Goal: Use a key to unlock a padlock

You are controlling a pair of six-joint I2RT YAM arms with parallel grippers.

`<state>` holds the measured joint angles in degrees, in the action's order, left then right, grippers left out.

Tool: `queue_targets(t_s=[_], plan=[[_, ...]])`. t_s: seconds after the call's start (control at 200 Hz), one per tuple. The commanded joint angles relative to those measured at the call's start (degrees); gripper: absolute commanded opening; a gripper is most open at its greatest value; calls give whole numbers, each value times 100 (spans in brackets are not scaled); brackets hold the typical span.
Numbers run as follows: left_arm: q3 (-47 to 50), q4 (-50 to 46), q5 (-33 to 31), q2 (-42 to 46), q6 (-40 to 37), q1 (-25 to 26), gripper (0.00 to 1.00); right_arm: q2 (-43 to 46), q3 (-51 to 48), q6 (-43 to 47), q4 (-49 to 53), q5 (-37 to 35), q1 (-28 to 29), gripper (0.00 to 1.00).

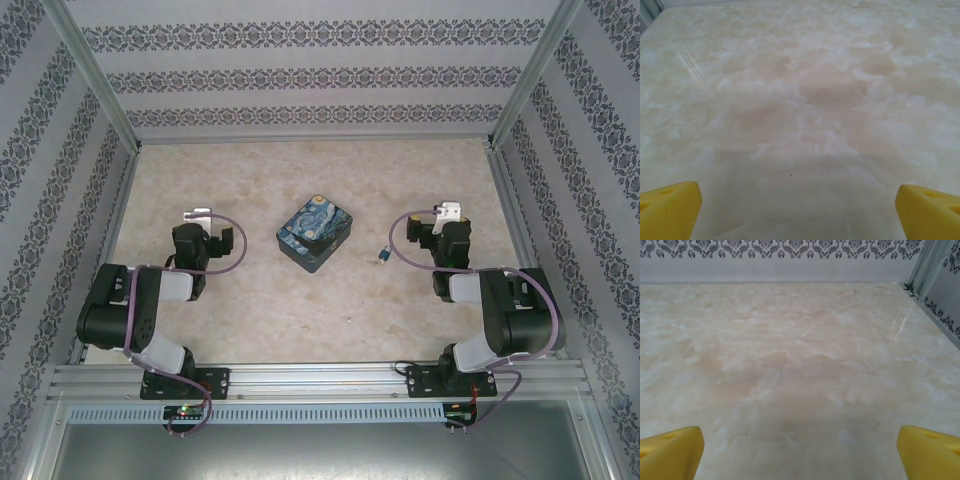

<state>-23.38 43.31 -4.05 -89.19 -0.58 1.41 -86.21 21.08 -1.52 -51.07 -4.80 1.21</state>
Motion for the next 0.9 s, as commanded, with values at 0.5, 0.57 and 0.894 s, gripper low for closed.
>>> queue_targets(t_s=[0.5, 0.57, 0.894], plan=[[-57, 389, 493, -46, 98, -166, 100, -15, 100, -2, 9, 146, 6, 98], [-61, 398, 491, -38, 98, -167, 100, -18, 102, 2, 18, 146, 5, 98], [-53, 398, 485, -46, 93, -167, 100, -37, 140, -19, 62, 206, -15, 98]])
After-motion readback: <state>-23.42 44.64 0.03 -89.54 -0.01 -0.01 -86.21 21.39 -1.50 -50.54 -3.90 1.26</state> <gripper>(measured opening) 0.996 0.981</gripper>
